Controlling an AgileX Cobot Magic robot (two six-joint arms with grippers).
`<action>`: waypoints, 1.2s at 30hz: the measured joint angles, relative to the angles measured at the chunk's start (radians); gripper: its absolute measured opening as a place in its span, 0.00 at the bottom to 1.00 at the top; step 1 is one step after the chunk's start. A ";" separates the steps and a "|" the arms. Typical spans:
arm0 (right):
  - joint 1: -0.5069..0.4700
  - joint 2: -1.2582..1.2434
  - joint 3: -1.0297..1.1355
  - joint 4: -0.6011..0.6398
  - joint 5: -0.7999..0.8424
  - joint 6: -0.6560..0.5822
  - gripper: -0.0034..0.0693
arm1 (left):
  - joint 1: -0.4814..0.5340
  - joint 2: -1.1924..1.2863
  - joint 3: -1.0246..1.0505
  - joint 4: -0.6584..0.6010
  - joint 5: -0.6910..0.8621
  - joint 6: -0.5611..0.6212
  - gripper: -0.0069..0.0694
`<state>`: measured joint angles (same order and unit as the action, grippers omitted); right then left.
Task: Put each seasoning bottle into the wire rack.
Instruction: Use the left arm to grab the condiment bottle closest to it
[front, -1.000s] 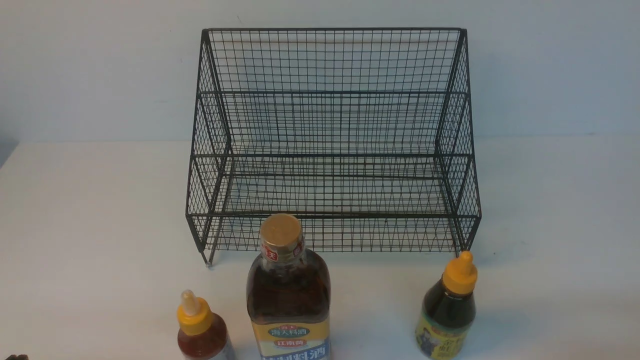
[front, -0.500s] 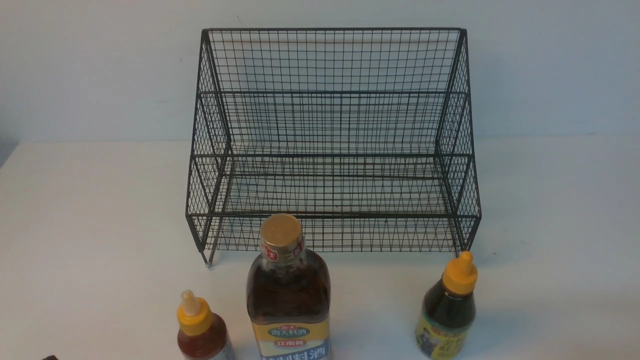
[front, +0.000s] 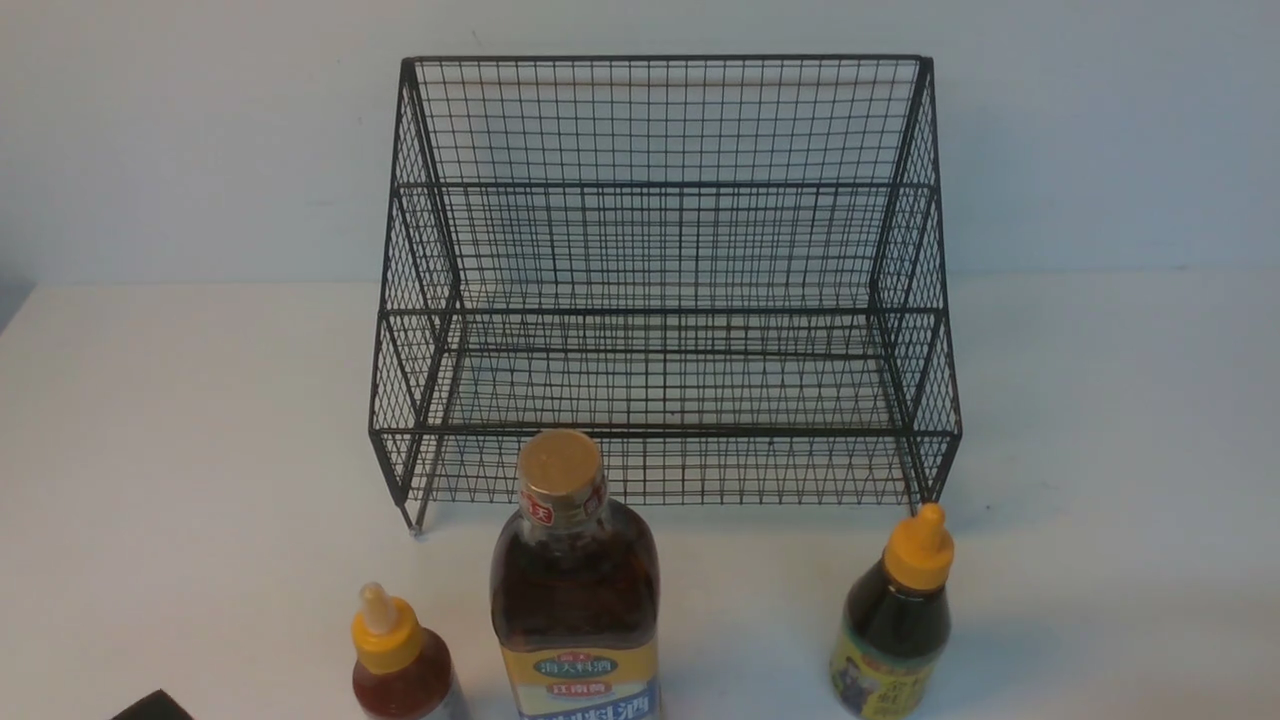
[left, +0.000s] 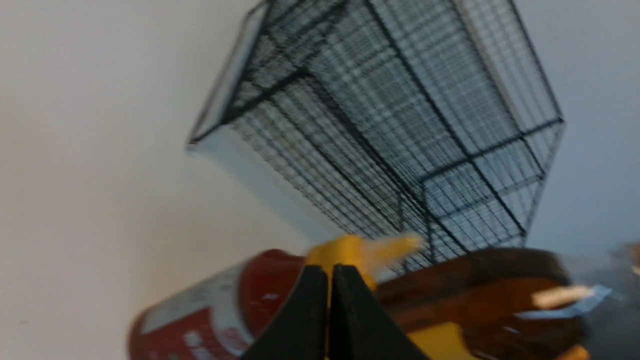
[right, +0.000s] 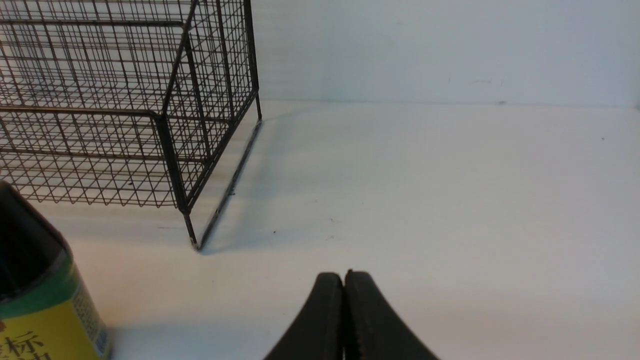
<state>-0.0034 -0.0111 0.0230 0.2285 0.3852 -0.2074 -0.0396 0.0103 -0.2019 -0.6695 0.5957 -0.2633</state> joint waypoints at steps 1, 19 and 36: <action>0.000 0.000 0.000 0.000 0.000 0.000 0.04 | -0.001 0.032 -0.061 0.009 0.064 0.019 0.08; 0.000 0.000 0.000 0.001 0.000 0.000 0.04 | -0.019 0.935 -0.600 0.246 0.636 0.386 0.08; 0.000 0.000 0.000 0.001 0.000 0.000 0.04 | -0.392 1.077 -0.774 0.483 0.639 0.072 0.22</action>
<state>-0.0034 -0.0111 0.0230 0.2293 0.3852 -0.2074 -0.4315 1.0877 -0.9758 -0.1860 1.2343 -0.1915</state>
